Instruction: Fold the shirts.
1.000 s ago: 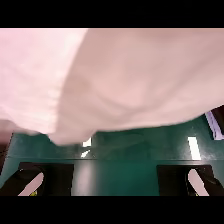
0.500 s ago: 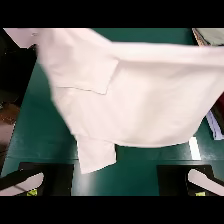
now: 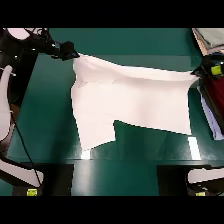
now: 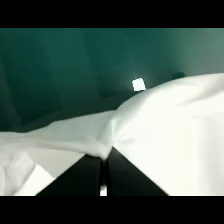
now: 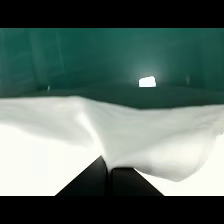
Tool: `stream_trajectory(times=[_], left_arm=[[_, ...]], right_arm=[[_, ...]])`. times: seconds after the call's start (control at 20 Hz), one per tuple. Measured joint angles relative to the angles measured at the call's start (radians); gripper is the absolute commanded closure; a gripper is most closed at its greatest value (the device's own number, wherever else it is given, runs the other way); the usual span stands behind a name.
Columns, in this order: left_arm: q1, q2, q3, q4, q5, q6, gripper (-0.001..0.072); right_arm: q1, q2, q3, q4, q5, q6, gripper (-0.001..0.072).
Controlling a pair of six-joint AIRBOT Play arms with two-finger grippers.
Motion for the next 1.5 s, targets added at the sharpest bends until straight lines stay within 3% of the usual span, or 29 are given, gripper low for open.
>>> stream_trajectory(times=[0.3,0.55,0.9,0.95,1.0,1.05,1.1,1.3,1.4,1.5], left_arm=[[0.0,-0.036,0.0,0.031,0.142,0.063,0.0682],[0.0,-0.04,-0.026,0.159,0.022,0.073,0.0682],[0.0,-0.042,-0.179,0.231,-0.041,0.075,0.0662],[0.0,-0.042,-0.192,0.236,-0.041,0.074,0.0408],[0.0,-0.042,-0.2,0.24,-0.041,0.066,0.0091],[0.001,-0.042,-0.207,0.243,-0.043,0.053,0.0081],[0.002,-0.042,-0.211,0.243,-0.051,0.04,0.0173],[0.028,-0.024,-0.225,0.247,-0.132,0.013,0.0207],[0.053,0.01,-0.261,0.248,-0.191,0.006,0.0207],[0.074,0.08,-0.356,0.248,-0.219,0.003,0.0207]], right_arm=[[0.076,-0.096,0.118,-0.106,-0.14,-0.025,0.0697],[0.13,-0.056,0.03,-0.27,-0.138,-0.039,0.0697],[0.171,0.057,-0.247,-0.328,-0.227,-0.041,0.0692],[0.177,0.066,-0.273,-0.328,-0.238,-0.041,0.0673],[0.181,0.074,-0.291,-0.33,-0.247,-0.039,0.046],[0.184,0.079,-0.302,-0.336,-0.254,-0.032,0.0265],[0.186,0.081,-0.308,-0.336,-0.251,-0.024,0.0252],[0.18,0.115,-0.299,-0.332,-0.172,-0.005,0.0271],[0.165,0.169,-0.322,-0.331,-0.129,-0.014,0.0348],[0.145,0.241,-0.37,-0.323,-0.085,-0.037,0.0348]])
